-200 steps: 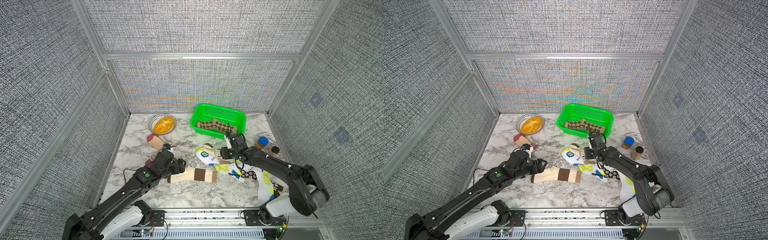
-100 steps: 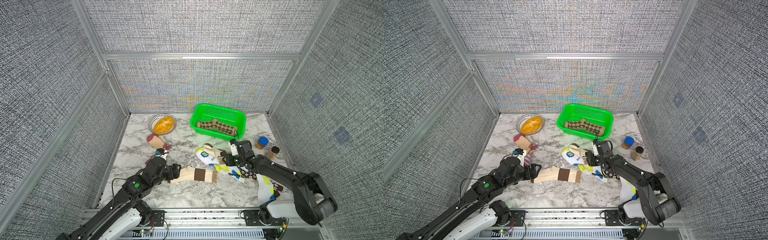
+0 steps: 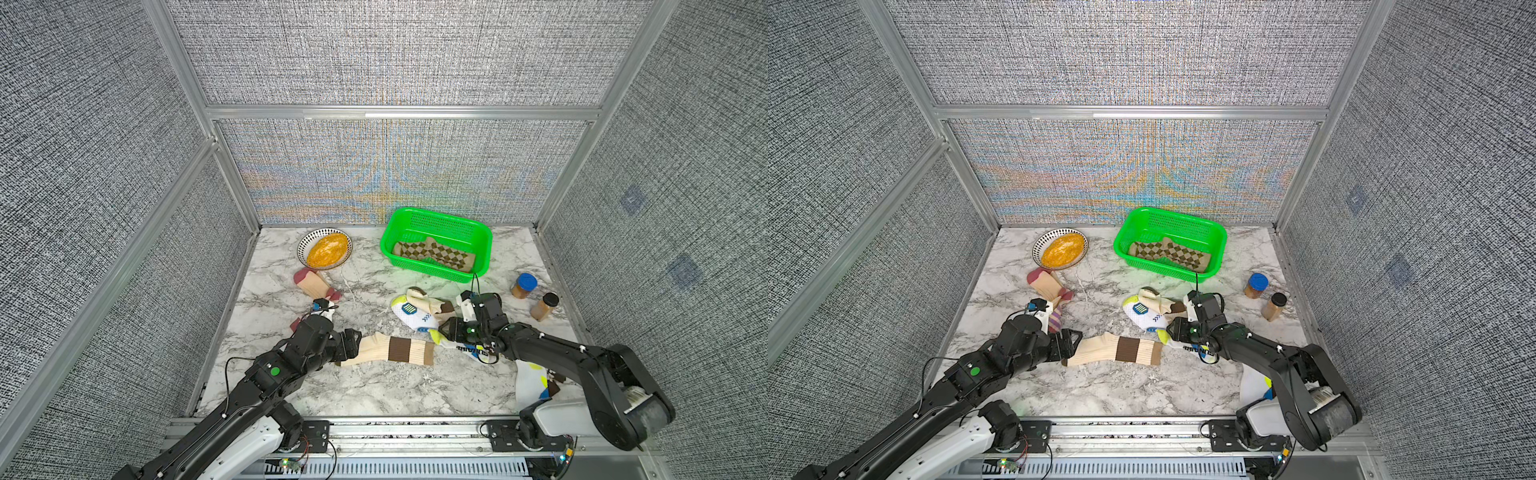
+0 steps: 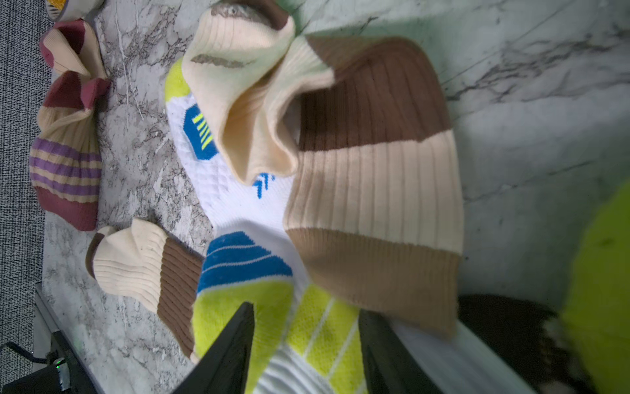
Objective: Place the socks together as a pair
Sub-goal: Pick up the sock at the center of the board.
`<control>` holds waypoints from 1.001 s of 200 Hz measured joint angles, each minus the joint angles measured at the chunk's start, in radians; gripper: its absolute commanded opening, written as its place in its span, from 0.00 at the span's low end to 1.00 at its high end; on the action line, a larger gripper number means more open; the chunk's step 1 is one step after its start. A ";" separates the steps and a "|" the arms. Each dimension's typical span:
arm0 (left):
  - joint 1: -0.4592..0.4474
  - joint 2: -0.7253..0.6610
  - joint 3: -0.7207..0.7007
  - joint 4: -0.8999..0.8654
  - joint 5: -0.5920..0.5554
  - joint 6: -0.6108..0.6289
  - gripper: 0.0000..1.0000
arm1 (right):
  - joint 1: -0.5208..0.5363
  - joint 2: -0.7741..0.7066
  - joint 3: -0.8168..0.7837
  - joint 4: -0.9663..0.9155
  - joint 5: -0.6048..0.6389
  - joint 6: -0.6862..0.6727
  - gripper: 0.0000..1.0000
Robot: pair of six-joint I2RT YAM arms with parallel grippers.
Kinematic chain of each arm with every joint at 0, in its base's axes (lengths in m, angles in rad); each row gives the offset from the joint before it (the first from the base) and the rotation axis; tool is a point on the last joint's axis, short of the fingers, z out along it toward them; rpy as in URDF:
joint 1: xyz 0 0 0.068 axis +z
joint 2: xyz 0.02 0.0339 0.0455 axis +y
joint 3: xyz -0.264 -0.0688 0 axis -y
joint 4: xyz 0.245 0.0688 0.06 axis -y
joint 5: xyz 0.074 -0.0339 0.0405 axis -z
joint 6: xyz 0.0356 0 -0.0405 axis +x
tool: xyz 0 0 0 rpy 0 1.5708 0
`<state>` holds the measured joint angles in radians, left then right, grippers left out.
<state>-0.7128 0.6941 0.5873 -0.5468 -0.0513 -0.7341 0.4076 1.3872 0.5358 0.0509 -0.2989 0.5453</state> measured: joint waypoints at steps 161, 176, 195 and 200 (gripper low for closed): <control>0.000 -0.017 -0.004 0.000 -0.005 0.000 0.82 | -0.121 0.147 0.039 0.148 0.021 0.090 0.45; 0.000 -0.024 -0.011 -0.001 -0.006 0.000 0.82 | -0.125 0.156 0.039 0.161 0.031 0.103 0.38; 0.000 -0.028 -0.019 -0.001 -0.006 0.000 0.82 | -0.127 0.173 0.048 0.164 0.048 0.113 0.26; 0.000 -0.029 -0.021 -0.001 -0.006 0.000 0.82 | -0.128 0.176 0.048 0.166 0.056 0.114 0.22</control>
<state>-0.7128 0.6647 0.5667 -0.5476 -0.0570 -0.7345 0.2794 1.5631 0.5838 0.2169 -0.2424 0.6594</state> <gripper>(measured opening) 0.820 0.296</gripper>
